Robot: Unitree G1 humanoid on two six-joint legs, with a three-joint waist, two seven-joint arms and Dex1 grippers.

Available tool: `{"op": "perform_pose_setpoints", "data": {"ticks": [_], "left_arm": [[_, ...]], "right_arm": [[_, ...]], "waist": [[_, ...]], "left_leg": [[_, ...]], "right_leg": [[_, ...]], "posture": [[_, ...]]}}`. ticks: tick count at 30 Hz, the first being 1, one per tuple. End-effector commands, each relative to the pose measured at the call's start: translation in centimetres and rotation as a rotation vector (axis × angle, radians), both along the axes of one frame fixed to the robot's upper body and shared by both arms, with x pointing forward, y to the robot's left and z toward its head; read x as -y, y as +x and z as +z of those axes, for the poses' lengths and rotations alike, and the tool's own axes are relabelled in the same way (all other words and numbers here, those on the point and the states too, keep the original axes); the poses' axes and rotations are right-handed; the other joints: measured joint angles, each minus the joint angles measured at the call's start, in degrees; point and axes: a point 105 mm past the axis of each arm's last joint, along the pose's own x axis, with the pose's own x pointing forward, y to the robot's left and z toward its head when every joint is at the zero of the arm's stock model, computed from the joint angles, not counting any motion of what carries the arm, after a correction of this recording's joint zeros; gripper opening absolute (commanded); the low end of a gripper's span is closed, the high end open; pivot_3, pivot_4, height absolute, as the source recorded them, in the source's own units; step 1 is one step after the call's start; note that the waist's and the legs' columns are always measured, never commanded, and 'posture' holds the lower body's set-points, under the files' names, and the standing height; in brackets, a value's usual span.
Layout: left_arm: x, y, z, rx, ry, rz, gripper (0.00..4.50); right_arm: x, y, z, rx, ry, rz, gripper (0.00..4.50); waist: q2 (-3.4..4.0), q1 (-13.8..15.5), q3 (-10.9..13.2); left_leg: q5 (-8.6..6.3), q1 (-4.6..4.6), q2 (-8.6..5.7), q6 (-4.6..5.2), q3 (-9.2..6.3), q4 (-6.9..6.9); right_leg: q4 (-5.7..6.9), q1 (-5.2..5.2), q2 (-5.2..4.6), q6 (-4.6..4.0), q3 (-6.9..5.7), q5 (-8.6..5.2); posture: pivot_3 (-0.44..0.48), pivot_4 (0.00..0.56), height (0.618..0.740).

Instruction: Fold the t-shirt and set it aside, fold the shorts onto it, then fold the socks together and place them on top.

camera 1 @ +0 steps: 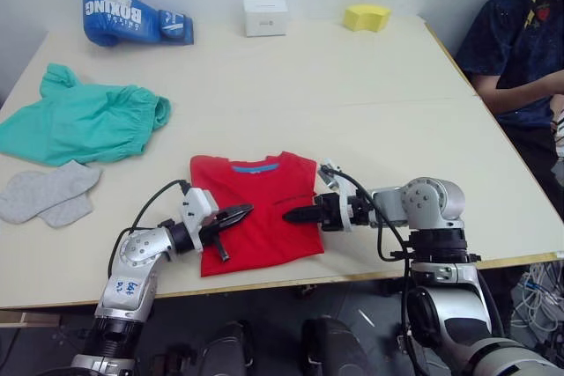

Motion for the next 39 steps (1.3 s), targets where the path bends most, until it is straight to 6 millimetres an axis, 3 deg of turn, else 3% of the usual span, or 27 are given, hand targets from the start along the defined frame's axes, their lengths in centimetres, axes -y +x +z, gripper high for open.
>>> {"op": "perform_pose_setpoints", "data": {"ticks": [1,4,8,9,12,20,23,28,31,35,39], "left_arm": [[-0.6,0.2,0.9,0.045,0.008,0.005,0.00],[-0.7,-0.3,2.1,0.064,-0.016,-0.019,0.00],[-0.7,-2.0,4.2,0.034,-0.061,-0.094,0.00],[-0.9,-2.5,4.6,0.017,-0.073,-0.102,0.18],[-1.3,-3.7,5.8,-0.018,-0.110,-0.107,0.93],[-2.0,-5.1,7.6,-0.024,-0.075,-0.098,3.58],[-2.1,-5.1,8.3,-0.015,-0.068,-0.095,4.47],[-2.1,-4.7,8.7,-0.016,-0.048,-0.098,4.47],[-2.2,-4.6,8.8,-0.015,-0.045,-0.097,4.47],[-2.2,-4.6,8.8,-0.016,-0.046,-0.094,4.50],[-2.1,-4.7,8.6,-0.030,-0.050,-0.097,4.50]], "right_arm": [[1.1,-0.3,-0.2,0.024,-0.019,-0.035,0.03],[2.9,0.1,0.2,0.057,-0.037,-0.094,0.03],[7.8,0.6,1.1,0.095,-0.113,-0.196,0.03],[9.3,0.7,1.3,0.106,-0.137,-0.232,0.00],[13.7,1.1,2.0,0.139,-0.229,-0.316,0.00],[25.2,1.7,2.8,0.157,-0.433,-0.533,0.00],[27.5,1.8,2.4,0.186,-0.515,-0.531,0.00],[29.9,3.3,1.6,0.285,-0.534,-0.578,0.00],[30.3,3.8,1.7,0.299,-0.531,-0.592,0.00],[31.0,2.8,1.8,0.268,-0.527,-0.578,1.14],[32.4,1.2,2.6,0.267,-0.575,-0.557,2.55]], "waist": [[0.00,0.03,0.00],[0.00,0.11,0.00],[0.04,1.24,0.03],[0.04,1.37,0.03],[0.08,1.40,0.06],[0.10,1.39,0.10],[0.13,1.32,0.12],[0.13,1.23,0.13],[0.14,1.15,0.13],[0.13,1.29,0.13],[0.15,1.71,0.14]], "left_leg": [[-0.01,-0.02,-0.01,0.02,0.00,0.02],[-0.02,-0.12,-0.03,0.06,-0.04,0.06],[-0.03,-0.36,-0.13,0.16,-0.17,0.14],[-0.05,-0.37,-0.17,0.20,-0.17,0.15],[-0.08,-0.38,-0.19,0.21,-0.13,0.12],[-0.05,-0.33,-0.14,0.15,-0.03,0.09],[0.05,-0.33,-0.14,0.05,0.08,0.14],[0.12,-0.28,-0.13,0.05,0.28,0.22],[0.13,-0.26,-0.13,0.03,0.38,0.23],[0.13,-0.27,-0.12,0.01,0.37,0.25],[0.12,-0.28,-0.12,0.00,0.30,0.25]], "right_leg": [[-0.02,0.00,-0.01,0.01,0.00,0.00],[-0.07,-0.01,-0.01,0.05,-0.03,0.03],[-0.19,-0.09,-0.09,0.13,-0.10,0.08],[-0.22,-0.09,-0.12,0.14,-0.10,0.08],[-0.35,-0.07,-0.12,0.16,-0.06,0.10],[-0.58,-0.01,0.03,0.23,-0.06,0.13],[-0.64,-0.01,0.05,0.25,-0.01,0.14],[-0.67,-0.01,0.08,0.26,0.04,0.16],[-0.68,-0.01,0.08,0.28,0.07,0.18],[-0.69,-0.02,0.03,0.30,0.21,0.19],[-0.68,-0.01,0.01,0.29,0.18,0.19]], "posture": [[0.000,0.150,0.740],[0.000,0.150,0.740],[0.000,0.150,0.740],[0.000,0.150,0.740],[0.000,0.150,0.740],[0.000,0.150,0.740],[0.000,0.150,0.740],[0.000,0.150,0.740],[0.000,0.150,0.740],[0.000,0.150,0.740],[0.000,0.150,0.740]]}}
